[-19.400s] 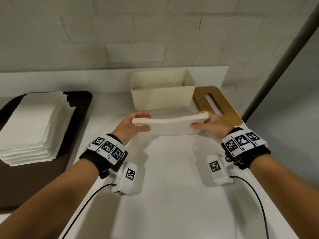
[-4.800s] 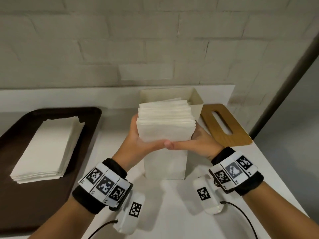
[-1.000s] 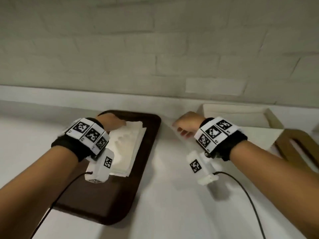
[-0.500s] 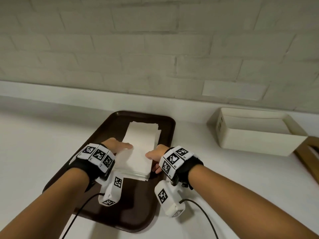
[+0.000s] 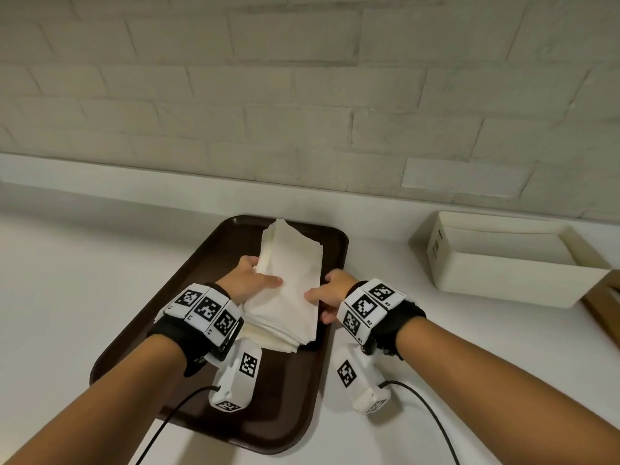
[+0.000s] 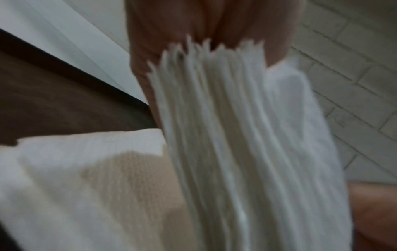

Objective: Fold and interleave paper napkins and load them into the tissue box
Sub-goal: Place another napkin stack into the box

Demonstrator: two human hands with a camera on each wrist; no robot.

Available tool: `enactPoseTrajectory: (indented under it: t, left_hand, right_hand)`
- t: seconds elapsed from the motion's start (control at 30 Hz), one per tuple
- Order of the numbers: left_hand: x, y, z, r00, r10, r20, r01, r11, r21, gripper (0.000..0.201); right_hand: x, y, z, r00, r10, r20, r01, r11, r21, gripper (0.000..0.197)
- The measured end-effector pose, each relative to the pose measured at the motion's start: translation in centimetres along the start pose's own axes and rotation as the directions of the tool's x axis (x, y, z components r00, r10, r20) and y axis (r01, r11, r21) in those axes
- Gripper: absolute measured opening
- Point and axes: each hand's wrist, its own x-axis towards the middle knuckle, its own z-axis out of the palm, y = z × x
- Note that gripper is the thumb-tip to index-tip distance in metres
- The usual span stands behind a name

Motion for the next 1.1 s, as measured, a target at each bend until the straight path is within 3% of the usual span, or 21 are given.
enactPoseTrajectory:
  t: [0.1, 0.17, 0.3, 0.4, 0.47, 0.53, 0.63, 0.73, 0.83, 0.97, 1.03, 1.1]
  left_hand:
    - [-1.5, 0.7, -0.1, 0.987, 0.149, 0.061, -0.148, 0.989, -0.013, 0.056]
    - [-2.9, 1.4, -0.5, 0.962, 0.244, 0.120, -0.255, 0.964, 0.081, 0.050]
    - [-6.1, 3.3, -0.4, 0.889, 0.344, 0.303, -0.448, 0.792, 0.415, 0.052]
    - [-7.6, 4.7, 1.1, 0.844, 0.361, 0.395, -0.534, 0.619, 0.576, 0.056]
    - [-8.1, 5.5, 2.8, 0.809, 0.377, 0.451, -0.588, 0.536, 0.606, 0.057]
    - [-8.4, 6.5, 5.1, 0.767, 0.400, 0.501, -0.641, 0.480, 0.599, 0.055]
    - [-8.5, 8.1, 9.1, 0.723, 0.471, 0.506, -0.689, 0.438, 0.577, 0.052]
    - [-8.5, 8.7, 13.2, 0.711, 0.541, 0.450, -0.694, 0.434, 0.575, 0.047]
    - [-8.6, 7.7, 17.7, 0.698, 0.591, 0.404, -0.697, 0.434, 0.570, 0.041]
    - [-9.0, 5.7, 21.3, 0.686, 0.661, 0.304, -0.724, 0.577, 0.377, 0.044]
    - [-8.9, 4.9, 21.5, 0.728, 0.649, 0.223, -0.686, 0.683, 0.250, 0.055]
    - [-8.3, 4.1, 21.2, 0.804, 0.566, 0.180, -0.591, 0.794, 0.143, 0.064]
  right_hand:
    - [-0.7, -0.2, -2.2, 0.979, -0.153, -0.137, 0.156, 0.988, 0.017, 0.091]
    - [-1.6, -0.2, -4.3, 0.936, -0.291, -0.200, 0.298, 0.955, 0.004, 0.106]
    - [-3.8, 1.7, -8.0, 0.916, -0.395, -0.079, 0.397, 0.918, 0.013, 0.122]
    - [-6.0, 5.1, -10.2, 0.918, -0.396, -0.005, 0.396, 0.917, 0.047, 0.109]
    - [-7.8, 7.5, -11.4, 0.920, -0.391, 0.028, 0.386, 0.915, 0.116, 0.076]
    - [-9.5, 9.9, -12.5, 0.924, -0.383, -0.019, 0.380, 0.909, 0.168, 0.051]
    - [-12.0, 13.2, -14.3, 0.931, -0.325, -0.168, 0.359, 0.899, 0.252, 0.042]
    - [-13.8, 17.0, -16.3, 0.935, -0.179, -0.306, 0.276, 0.909, 0.312, 0.037]
    - [-15.1, 21.4, -17.3, 0.925, -0.042, -0.377, 0.178, 0.926, 0.333, 0.048]
    - [-15.9, 25.6, -16.9, 0.936, 0.048, -0.350, 0.114, 0.897, 0.427, 0.051]
    - [-15.8, 26.4, -16.6, 0.939, 0.043, -0.341, 0.123, 0.884, 0.451, 0.050]
    - [-15.6, 26.5, -16.5, 0.942, 0.022, -0.335, 0.138, 0.885, 0.445, 0.050]
